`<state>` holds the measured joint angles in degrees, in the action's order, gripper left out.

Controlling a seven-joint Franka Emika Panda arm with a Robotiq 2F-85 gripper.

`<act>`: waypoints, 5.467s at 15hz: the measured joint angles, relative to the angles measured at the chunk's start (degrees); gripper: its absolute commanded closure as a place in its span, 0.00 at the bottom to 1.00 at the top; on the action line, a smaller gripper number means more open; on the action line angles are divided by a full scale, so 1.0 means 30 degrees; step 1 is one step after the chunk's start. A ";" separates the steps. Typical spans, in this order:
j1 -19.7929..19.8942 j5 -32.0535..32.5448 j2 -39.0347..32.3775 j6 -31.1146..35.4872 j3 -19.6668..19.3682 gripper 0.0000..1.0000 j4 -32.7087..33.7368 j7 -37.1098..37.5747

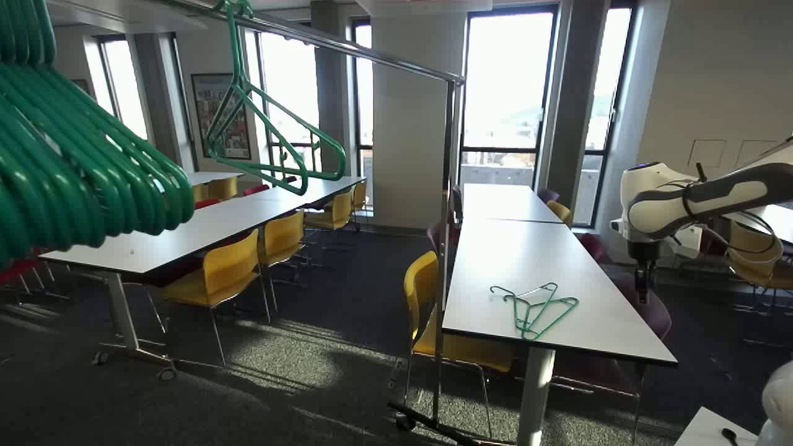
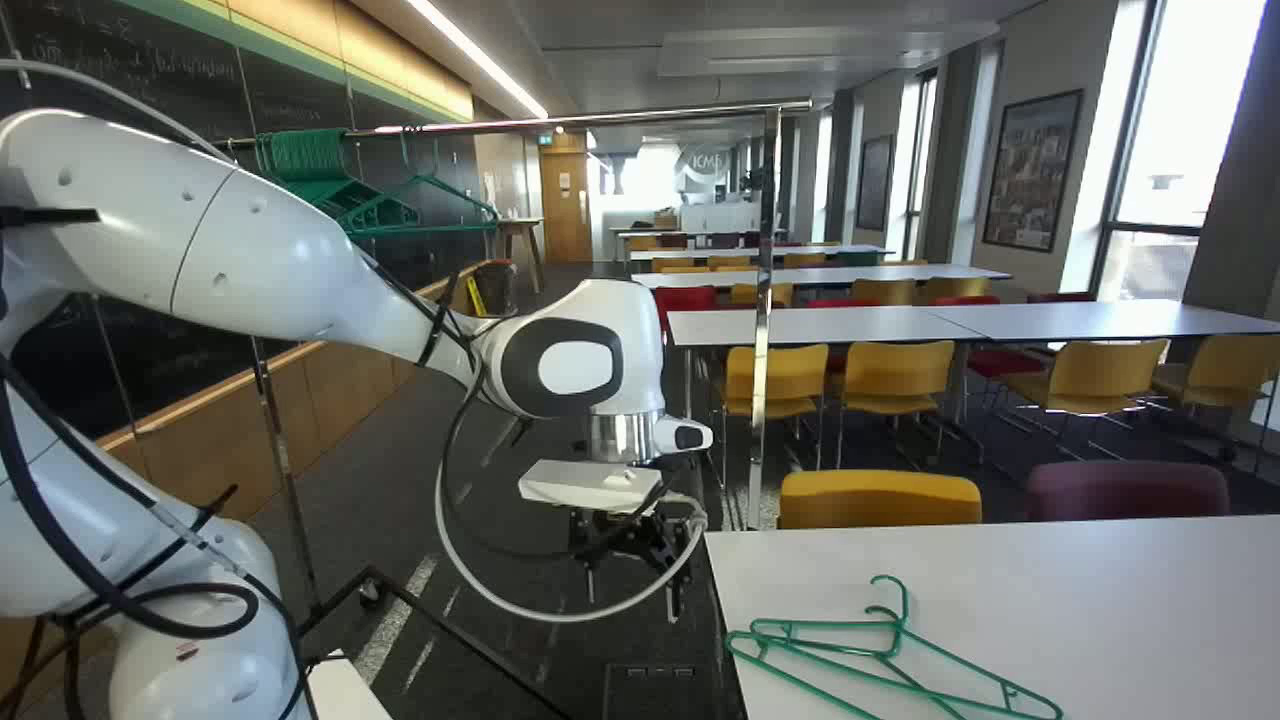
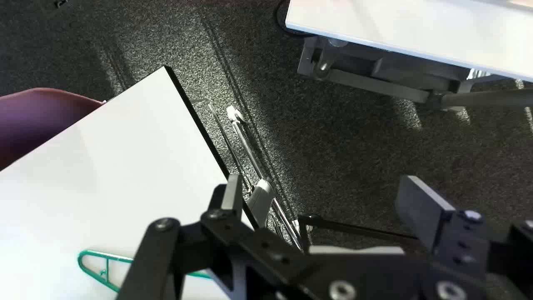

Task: Remove one hanger from the rail and place it on the table.

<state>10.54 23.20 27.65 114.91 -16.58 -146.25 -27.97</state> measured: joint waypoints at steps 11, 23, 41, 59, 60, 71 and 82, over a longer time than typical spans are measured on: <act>-0.2861 -0.2668 0.0605 0.1498 0.2034 0.00 0.0042 -0.0010; -0.8178 -0.6267 0.3713 0.3867 0.5246 0.00 0.0292 -0.0498; -1.1816 -1.2109 0.1891 1.1266 0.4444 0.00 0.0269 -0.0873; -2.9282 -2.3364 -0.2326 1.5638 -0.4006 0.00 0.6733 -1.3073; -2.9282 -2.3365 -0.2334 1.5612 -0.4042 0.00 0.6767 -1.3078; -3.2505 -3.2182 -0.2547 1.5733 -0.6989 0.00 0.9089 -1.5769; -3.4065 -4.8135 -0.5628 1.3652 -1.0370 0.00 1.4298 -2.0058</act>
<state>-91.65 -121.20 10.77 155.87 -47.69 -103.36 -88.14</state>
